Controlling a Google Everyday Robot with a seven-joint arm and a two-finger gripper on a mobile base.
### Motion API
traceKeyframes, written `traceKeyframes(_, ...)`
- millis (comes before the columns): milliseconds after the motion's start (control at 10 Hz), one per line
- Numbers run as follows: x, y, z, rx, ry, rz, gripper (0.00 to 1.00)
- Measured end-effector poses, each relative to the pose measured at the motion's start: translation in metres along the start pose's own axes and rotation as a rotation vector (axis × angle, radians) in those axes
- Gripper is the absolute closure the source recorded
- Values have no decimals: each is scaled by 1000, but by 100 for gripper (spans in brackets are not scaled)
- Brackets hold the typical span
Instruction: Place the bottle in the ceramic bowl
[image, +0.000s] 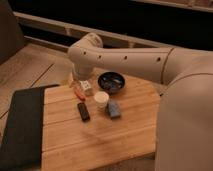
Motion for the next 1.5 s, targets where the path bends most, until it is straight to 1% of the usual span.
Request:
traceKeyframes(100, -4, 1, -3, -10, -13, -18, 35)
traceKeyframes(300, -2, 3, -2, -8, -8, -25, 35)
traceKeyframes(500, 4, -10, 12, 46, 26, -66, 35)
traceKeyframes(600, 1, -21, 21, 70, 41, -110, 35)
traceKeyframes(700, -8, -30, 28, 77, 45, -152, 35)
traceKeyframes(800, -21, -37, 37, 68, 40, -186, 35)
traceKeyframes(900, -35, -42, 50, 42, 34, -211, 35)
traceKeyframes(1000, -44, -46, 59, 19, 29, -219, 35)
traceKeyframes(1100, -57, -55, 79, -27, 23, -221, 35)
traceKeyframes(1200, -62, -60, 87, -45, 21, -220, 35)
traceKeyframes(1300, -69, -70, 100, -72, 25, -216, 35)
traceKeyframes(1500, -77, -86, 117, -98, 34, -210, 35)
